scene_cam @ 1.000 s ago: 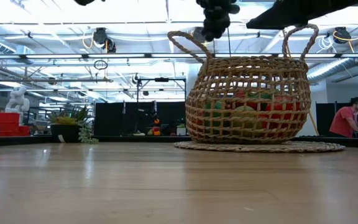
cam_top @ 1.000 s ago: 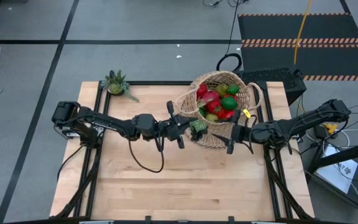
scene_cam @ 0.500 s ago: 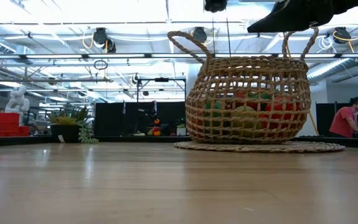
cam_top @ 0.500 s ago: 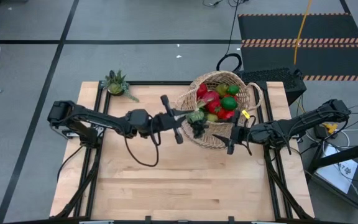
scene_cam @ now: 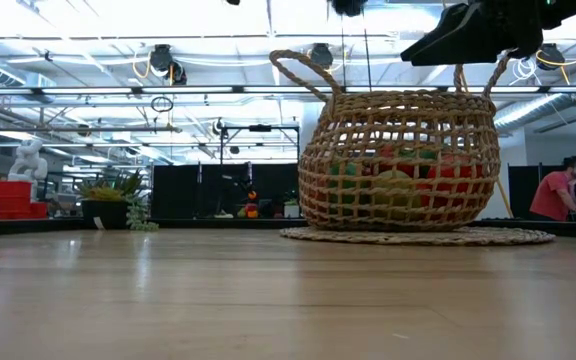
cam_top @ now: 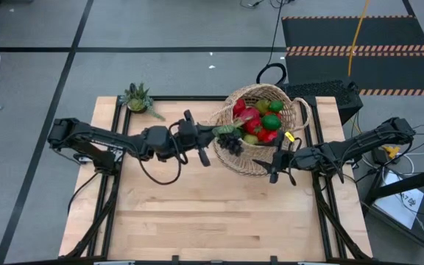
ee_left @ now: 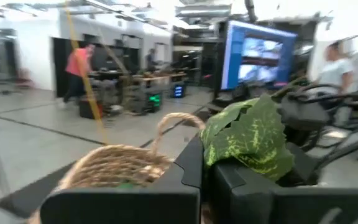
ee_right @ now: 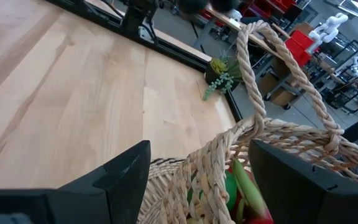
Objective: Build produce basket
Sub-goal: Put the black grapes into the brown basket
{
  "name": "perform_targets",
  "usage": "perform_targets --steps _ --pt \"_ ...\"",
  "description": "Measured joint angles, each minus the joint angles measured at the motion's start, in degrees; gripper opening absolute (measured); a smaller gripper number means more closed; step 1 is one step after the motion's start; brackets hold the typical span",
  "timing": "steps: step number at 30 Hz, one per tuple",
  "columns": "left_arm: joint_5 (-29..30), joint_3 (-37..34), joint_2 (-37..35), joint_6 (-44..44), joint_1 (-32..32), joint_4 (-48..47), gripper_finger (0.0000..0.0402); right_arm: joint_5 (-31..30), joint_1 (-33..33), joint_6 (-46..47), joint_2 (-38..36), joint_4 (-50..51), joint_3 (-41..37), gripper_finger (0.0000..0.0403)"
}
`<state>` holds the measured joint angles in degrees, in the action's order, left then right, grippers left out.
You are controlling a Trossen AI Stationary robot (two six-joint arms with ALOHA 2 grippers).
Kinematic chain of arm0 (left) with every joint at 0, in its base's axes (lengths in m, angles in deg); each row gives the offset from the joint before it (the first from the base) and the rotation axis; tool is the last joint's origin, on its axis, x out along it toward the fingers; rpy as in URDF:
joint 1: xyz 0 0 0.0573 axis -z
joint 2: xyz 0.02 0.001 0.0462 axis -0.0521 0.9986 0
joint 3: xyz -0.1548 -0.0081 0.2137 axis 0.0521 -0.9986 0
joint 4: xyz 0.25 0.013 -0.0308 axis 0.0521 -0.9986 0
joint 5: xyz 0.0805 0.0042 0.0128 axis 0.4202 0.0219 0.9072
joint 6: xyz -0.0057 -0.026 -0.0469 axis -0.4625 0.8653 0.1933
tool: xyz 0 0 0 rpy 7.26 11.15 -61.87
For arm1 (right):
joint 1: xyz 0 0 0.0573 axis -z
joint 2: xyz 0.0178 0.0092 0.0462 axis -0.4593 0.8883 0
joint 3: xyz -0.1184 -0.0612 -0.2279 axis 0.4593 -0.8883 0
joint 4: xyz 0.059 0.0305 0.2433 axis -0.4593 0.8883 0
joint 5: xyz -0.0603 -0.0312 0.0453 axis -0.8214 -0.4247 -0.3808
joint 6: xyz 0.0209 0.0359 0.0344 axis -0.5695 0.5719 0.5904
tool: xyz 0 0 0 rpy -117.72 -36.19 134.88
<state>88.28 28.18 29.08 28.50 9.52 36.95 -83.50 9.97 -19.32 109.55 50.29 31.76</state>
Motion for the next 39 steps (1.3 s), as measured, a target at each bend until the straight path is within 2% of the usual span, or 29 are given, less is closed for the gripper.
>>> perform_targets --steps 6,39 --pt "-7.76 0.0 0.01 4.39 0.1 1.81 0.0002 0.0 0.0 -0.14 0.0 0.1 0.0 0.0265" --pt "-7.74 -0.02 0.08 2.71 0.3 0.83 0.0002 0.26 -0.15 0.03 0.0 -0.42 0.0 0.0265"
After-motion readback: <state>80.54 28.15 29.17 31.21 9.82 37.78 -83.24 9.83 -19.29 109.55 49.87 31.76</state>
